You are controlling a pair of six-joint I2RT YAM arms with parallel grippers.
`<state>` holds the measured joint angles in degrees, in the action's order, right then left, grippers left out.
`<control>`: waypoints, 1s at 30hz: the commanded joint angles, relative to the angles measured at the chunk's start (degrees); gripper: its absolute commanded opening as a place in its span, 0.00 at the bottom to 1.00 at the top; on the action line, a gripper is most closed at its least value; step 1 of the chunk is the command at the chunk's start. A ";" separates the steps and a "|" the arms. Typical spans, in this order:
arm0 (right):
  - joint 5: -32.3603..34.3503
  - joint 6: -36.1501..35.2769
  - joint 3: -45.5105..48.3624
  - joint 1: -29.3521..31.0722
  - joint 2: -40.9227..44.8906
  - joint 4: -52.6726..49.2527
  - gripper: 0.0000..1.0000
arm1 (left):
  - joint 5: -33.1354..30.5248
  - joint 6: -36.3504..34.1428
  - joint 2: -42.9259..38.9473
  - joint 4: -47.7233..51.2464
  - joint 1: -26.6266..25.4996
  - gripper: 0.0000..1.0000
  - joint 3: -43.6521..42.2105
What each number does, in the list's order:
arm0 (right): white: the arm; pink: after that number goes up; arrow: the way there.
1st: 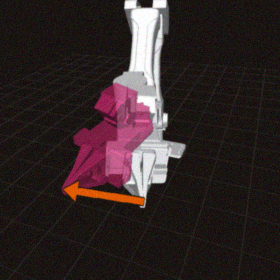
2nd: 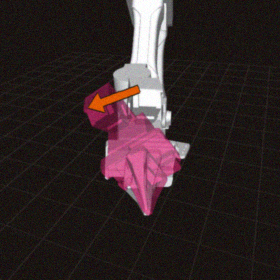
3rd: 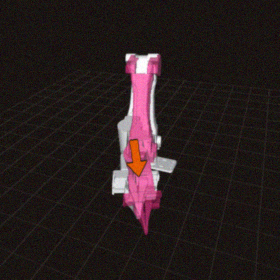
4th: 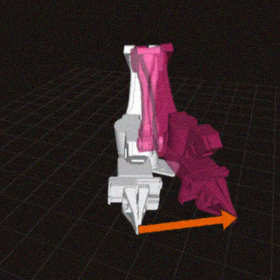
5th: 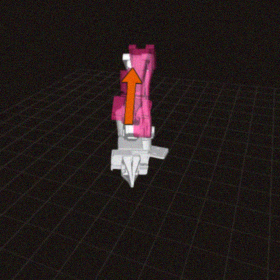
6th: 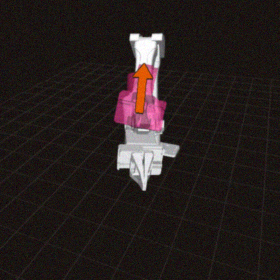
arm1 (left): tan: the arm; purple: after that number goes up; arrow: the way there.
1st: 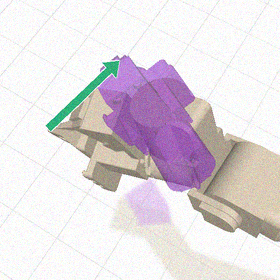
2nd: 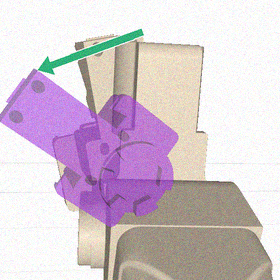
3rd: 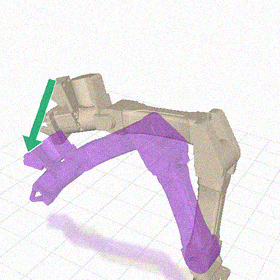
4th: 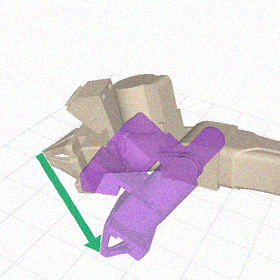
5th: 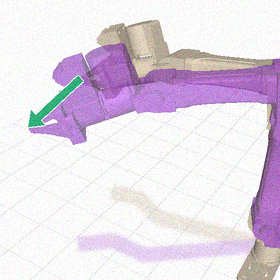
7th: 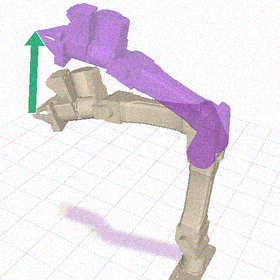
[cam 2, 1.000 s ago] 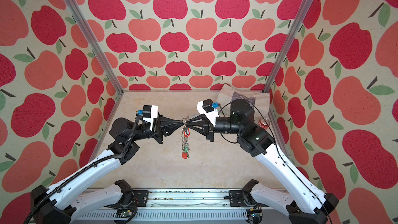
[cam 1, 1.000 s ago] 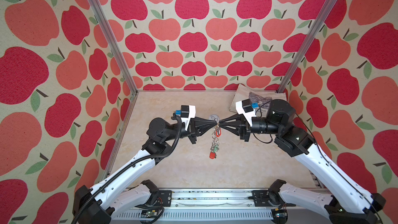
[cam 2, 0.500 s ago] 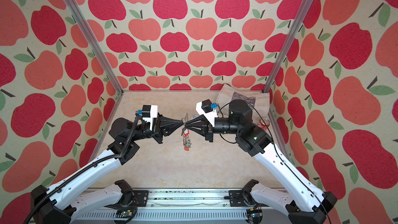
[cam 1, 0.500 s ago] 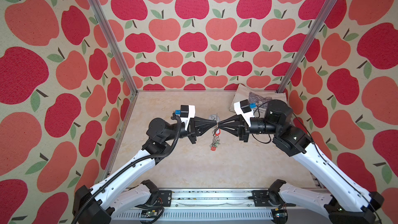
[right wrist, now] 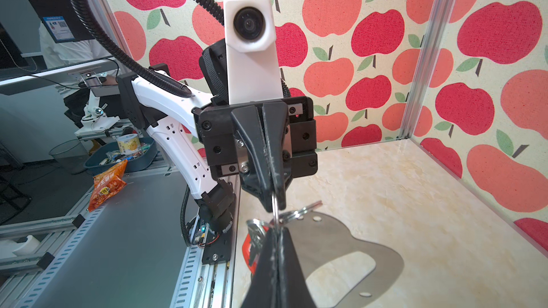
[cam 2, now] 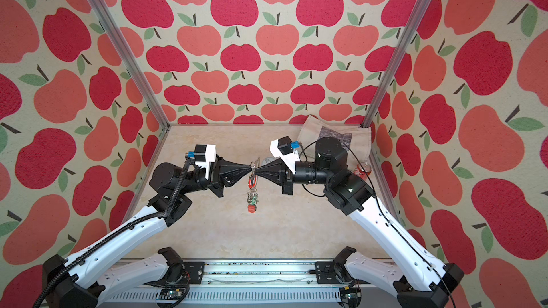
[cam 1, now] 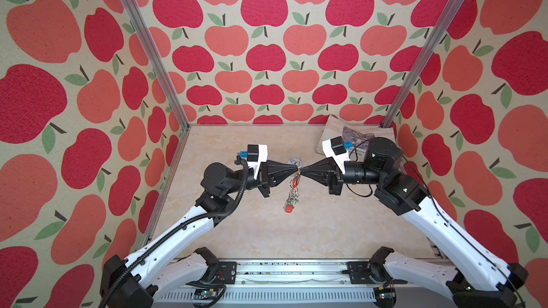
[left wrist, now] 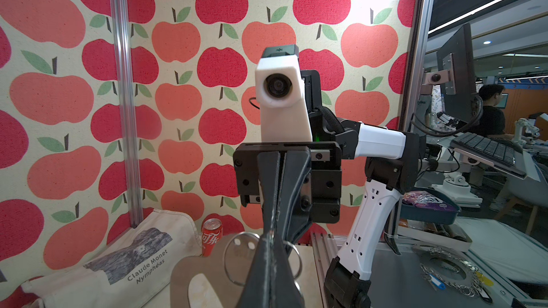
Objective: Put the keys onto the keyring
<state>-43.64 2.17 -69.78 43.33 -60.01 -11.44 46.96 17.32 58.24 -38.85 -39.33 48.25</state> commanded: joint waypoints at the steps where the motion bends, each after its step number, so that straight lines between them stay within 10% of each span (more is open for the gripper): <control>1: 0.18 -0.65 -0.55 0.00 0.53 -1.11 0.00 | 1.11 0.68 -0.14 -1.61 0.12 0.00 -0.01; 6: 3.88 -6.95 -6.65 0.09 -1.07 -14.24 0.00 | 0.59 -0.86 -1.03 3.73 0.14 0.00 0.74; 17: 9.64 -17.13 -18.09 1.00 -6.17 -39.34 0.00 | 0.04 -9.78 -4.98 27.01 0.60 0.37 6.07; 30: 10.14 -22.77 -23.97 4.90 -11.15 -49.10 0.00 | 10.47 -18.80 1.35 46.22 0.90 0.39 15.73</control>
<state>-32.84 -18.39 -91.31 47.57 -70.96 -58.04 53.36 1.72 58.74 1.78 -38.70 61.65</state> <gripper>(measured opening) 0.042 0.394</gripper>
